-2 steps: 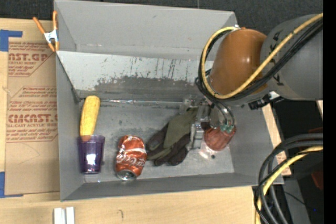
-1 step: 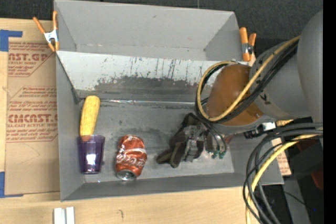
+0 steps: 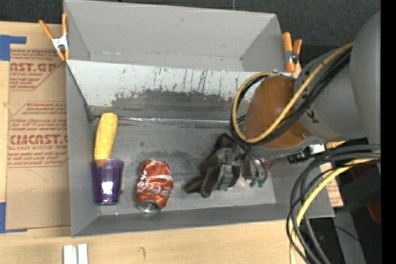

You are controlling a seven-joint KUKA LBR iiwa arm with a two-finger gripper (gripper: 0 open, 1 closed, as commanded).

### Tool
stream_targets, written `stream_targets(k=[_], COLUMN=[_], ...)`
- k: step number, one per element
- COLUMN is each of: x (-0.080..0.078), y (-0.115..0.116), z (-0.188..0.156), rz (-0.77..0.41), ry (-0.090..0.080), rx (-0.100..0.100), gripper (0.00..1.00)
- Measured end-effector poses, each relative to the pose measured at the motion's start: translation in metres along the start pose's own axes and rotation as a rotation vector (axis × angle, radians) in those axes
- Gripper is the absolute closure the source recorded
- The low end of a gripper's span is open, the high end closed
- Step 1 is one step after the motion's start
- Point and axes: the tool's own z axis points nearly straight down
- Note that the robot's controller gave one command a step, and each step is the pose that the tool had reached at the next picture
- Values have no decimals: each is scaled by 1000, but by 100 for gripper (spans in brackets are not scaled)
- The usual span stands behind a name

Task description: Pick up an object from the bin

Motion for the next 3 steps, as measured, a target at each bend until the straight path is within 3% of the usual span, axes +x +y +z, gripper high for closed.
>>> stream_targets(k=[1,2,3], x=[8,8,5], y=[10,10,-9], z=[-114,-114,-179], rz=[-48,-48,-55], ry=[0,0,-1], rx=[0,0,1], gripper=[100,100,100])
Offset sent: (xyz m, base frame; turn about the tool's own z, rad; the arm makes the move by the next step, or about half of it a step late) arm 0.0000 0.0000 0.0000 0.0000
